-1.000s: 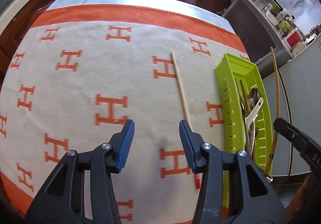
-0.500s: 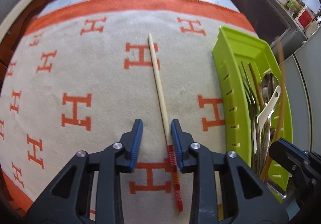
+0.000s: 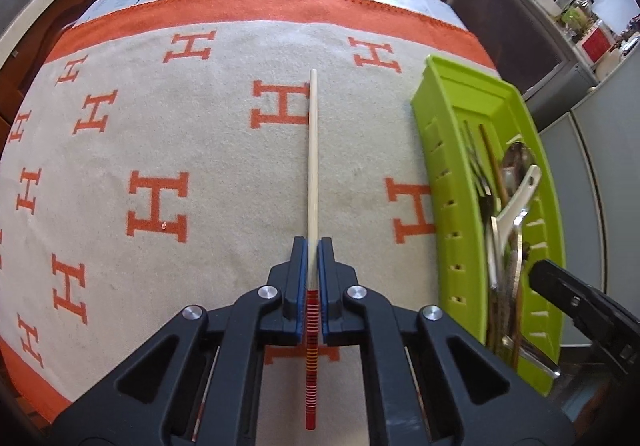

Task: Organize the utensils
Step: 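Lower the red-banded chopstick into the tray with the left tool while the right tool releases the brown chopstick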

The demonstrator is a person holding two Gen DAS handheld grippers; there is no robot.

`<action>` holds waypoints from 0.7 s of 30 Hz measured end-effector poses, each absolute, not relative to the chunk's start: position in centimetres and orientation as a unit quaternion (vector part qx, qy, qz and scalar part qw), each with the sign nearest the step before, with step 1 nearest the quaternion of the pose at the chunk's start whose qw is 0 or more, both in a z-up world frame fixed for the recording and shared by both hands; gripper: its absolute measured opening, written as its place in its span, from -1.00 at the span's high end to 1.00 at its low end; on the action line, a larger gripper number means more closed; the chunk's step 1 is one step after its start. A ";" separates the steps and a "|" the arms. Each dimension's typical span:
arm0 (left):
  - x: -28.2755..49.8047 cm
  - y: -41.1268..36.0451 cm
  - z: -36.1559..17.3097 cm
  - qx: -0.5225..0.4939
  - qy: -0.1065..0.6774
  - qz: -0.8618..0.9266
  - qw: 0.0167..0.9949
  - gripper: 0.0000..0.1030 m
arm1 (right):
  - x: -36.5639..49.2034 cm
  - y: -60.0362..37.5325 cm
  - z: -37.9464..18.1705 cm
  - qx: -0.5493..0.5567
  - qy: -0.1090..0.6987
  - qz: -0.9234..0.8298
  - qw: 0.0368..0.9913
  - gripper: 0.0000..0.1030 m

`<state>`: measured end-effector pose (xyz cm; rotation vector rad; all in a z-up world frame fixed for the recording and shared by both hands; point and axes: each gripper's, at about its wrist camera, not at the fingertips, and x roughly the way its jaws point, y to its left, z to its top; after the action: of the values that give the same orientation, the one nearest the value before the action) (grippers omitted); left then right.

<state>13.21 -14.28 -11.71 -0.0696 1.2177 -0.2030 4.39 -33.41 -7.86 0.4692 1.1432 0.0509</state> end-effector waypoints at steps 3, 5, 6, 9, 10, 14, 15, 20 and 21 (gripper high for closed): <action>12.3 -14.0 -10.2 -0.048 0.569 -0.117 0.813 0.94 | 3.8 -33.6 -7.7 0.227 0.531 0.022 0.816 0.86; 11.7 -13.8 -9.0 -0.062 0.570 -0.133 0.809 0.94 | 3.3 -33.7 -7.5 0.227 0.525 0.016 0.820 0.86; 11.5 -13.8 -8.6 -0.068 0.571 -0.140 0.806 0.94 | 3.0 -33.8 -7.3 0.225 0.522 0.011 0.823 0.86; 10.8 -14.2 -7.0 -0.088 0.572 -0.165 0.799 0.94 | 2.1 -34.1 -7.1 0.227 0.514 0.003 0.827 0.86; 10.6 -14.4 -6.6 -0.095 0.573 -0.172 0.796 0.94 | 1.8 -34.3 -7.0 0.229 0.512 0.001 0.828 0.86; 10.1 -16.4 -5.1 -0.112 0.575 -0.198 0.786 0.94 | 0.8 -35.0 -6.9 0.237 0.504 -0.014 0.830 0.86; 10.0 -17.0 -4.9 -0.112 0.576 -0.202 0.784 0.94 | 0.6 -35.3 -6.9 0.239 0.504 -0.017 0.830 0.86; 10.3 -20.0 -4.9 -0.102 0.577 -0.200 0.785 0.94 | 0.0 -36.0 -7.0 0.246 0.502 -0.028 0.829 0.86; 10.3 -20.4 -5.1 -0.097 0.577 -0.197 0.787 0.94 | 0.0 -36.0 -7.0 0.247 0.502 -0.029 0.829 0.86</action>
<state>10.30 -20.41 -5.08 -0.2082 1.2433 -0.4249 -0.03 -36.03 -7.03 0.5242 1.0650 -0.0612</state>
